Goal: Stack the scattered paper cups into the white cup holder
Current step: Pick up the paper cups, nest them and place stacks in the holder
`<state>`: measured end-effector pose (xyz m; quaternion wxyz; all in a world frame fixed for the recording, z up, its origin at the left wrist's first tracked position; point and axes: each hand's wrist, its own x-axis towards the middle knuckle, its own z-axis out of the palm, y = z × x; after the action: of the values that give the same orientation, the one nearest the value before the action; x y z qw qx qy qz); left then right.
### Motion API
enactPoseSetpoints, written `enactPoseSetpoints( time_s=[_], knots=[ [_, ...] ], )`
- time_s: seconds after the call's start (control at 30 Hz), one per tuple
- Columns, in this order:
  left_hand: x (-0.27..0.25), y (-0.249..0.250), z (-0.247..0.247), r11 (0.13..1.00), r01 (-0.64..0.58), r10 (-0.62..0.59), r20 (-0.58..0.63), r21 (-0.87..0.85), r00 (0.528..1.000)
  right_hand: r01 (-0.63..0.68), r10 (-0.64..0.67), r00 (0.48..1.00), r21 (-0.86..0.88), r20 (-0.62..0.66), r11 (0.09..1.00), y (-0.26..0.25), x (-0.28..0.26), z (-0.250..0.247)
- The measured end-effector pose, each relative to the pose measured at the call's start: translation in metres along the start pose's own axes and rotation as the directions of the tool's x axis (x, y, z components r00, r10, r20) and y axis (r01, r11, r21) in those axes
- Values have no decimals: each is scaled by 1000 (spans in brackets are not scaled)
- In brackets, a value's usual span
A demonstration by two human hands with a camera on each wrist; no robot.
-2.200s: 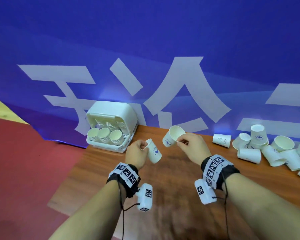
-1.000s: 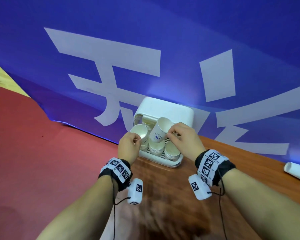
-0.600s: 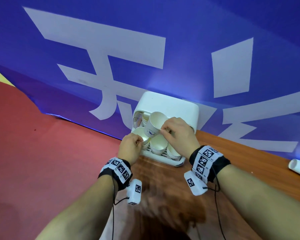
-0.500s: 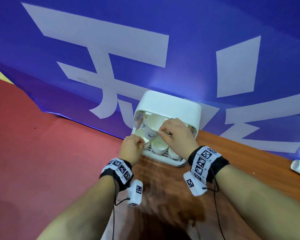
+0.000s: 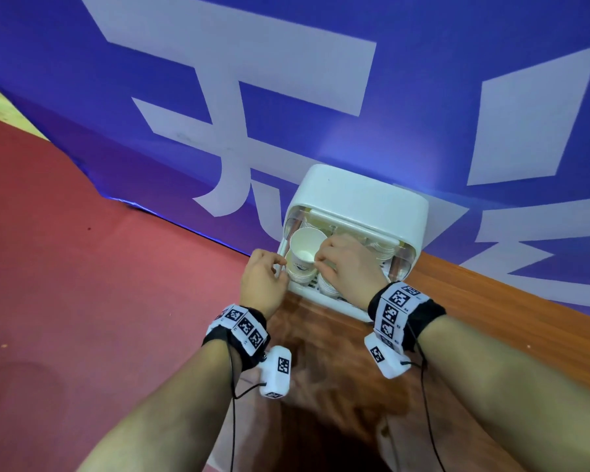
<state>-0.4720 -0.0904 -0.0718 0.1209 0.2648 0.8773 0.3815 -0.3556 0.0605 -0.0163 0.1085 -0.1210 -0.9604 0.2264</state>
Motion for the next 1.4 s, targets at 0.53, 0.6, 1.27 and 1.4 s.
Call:
enactPoseSetpoints(
  time_s=[0.53,0.6,1.27,1.4],
  knots=[
    [-21,-5,-5,993,94,-90,61,-69,994,-69,100,981,-183,165,981,7,4,41],
    [-26,-3,-9,992,107,-103,63,-67,993,-80,110,978,-168,180,983,8,3,42],
    [-81,114,26,989,-68,80,82,-132,993,-266,281,958,204,-50,942,35,-129,-77],
    [-103,161,62,984,-123,140,131,-131,981,-343,369,923,204,-108,917,62,-183,-118]
  ],
)
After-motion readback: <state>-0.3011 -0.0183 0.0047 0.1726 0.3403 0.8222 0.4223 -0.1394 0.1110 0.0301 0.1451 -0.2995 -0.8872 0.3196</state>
